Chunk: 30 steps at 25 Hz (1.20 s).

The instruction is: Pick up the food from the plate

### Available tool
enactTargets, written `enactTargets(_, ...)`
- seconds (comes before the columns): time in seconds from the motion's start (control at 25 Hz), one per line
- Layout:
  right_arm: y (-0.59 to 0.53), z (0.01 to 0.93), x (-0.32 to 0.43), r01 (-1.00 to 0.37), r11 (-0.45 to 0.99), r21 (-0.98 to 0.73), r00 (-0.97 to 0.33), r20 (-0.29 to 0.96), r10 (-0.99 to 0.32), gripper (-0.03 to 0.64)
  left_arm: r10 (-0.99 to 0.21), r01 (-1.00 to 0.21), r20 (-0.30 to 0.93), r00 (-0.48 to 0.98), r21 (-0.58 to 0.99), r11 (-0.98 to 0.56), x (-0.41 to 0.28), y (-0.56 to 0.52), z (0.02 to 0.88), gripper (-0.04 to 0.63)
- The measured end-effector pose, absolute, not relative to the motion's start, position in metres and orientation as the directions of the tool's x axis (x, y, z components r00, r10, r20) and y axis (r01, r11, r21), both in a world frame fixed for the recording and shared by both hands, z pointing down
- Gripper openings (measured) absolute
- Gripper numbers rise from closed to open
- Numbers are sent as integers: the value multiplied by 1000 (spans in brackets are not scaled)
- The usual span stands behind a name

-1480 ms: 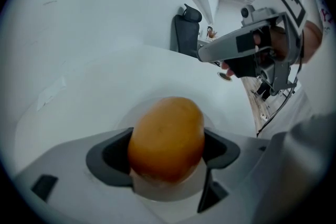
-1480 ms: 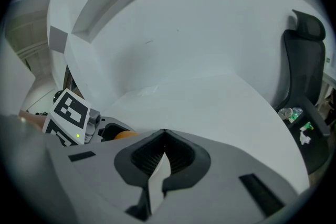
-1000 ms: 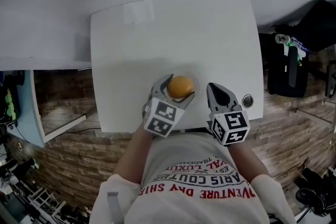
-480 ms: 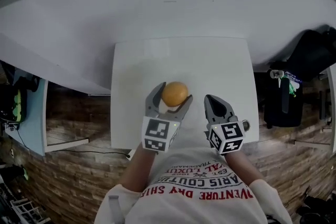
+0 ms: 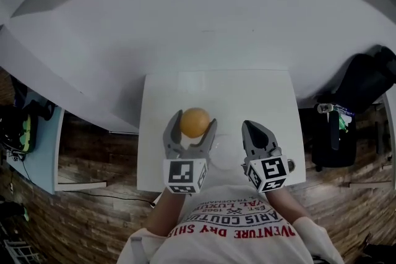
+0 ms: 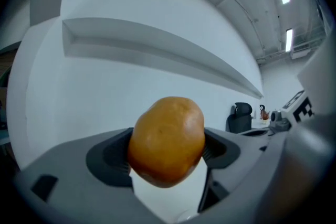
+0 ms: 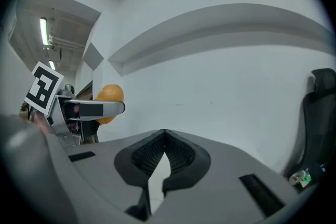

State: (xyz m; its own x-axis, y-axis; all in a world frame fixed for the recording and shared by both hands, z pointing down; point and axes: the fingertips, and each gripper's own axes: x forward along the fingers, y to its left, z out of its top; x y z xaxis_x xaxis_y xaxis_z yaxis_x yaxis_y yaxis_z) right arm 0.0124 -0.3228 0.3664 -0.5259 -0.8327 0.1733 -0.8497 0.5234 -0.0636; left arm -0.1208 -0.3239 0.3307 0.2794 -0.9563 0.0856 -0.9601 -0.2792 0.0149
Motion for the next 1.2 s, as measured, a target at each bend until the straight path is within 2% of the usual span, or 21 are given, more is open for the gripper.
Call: enactTargets(1.2, -309, 371, 14, -851, 523, -53, -524, 177, -833, 11, -933, -942, 131, 335, 54, -331, -113, -317, 345, 382)
